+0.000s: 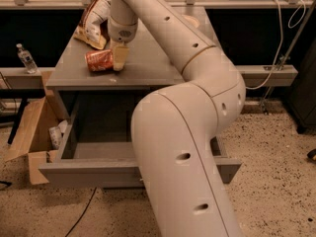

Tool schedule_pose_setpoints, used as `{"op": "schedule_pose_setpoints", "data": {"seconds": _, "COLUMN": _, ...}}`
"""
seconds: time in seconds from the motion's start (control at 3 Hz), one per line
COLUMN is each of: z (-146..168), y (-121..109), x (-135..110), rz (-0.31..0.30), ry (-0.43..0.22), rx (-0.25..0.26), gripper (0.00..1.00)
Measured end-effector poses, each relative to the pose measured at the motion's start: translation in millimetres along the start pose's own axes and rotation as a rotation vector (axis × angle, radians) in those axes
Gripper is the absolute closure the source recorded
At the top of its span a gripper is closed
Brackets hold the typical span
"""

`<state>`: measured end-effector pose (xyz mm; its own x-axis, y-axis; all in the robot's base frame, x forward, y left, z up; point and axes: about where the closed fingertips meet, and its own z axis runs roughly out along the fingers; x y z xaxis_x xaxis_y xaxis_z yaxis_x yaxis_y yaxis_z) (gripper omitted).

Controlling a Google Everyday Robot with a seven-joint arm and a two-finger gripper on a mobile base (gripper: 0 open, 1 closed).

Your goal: Place coke can into top drawer

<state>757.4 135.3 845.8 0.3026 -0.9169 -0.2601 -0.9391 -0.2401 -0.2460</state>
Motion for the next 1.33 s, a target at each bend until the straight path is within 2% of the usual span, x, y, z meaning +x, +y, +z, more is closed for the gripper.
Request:
{"op": "schedule_pose_setpoints", "data": {"seconds": 0.33, "z": 2, "y": 1, "x": -3, "rz": 0.006, "ry": -0.021, "rx": -0.007, "gripper": 0.81}}
{"op": "schedule_pose_setpoints", "data": {"seconds": 0.67, "z": -15, "y": 10, "x": 2, "rz": 0.031, "ry": -0.081, "rx": 0.011, "gripper": 1.0}}
{"op": "schedule_pose_setpoints", "data": {"seconds": 1.0, "z": -37, "y": 32, "x": 17, "rz": 0.079, "ry": -0.123, "rx": 0.033, "gripper": 1.0}}
{"op": "schedule_pose_setpoints", "data": {"seconds": 1.33, "z": -33, "y": 75, "x": 35, "rz": 0.128, "ry": -0.15, "rx": 0.017, "gripper": 1.0}}
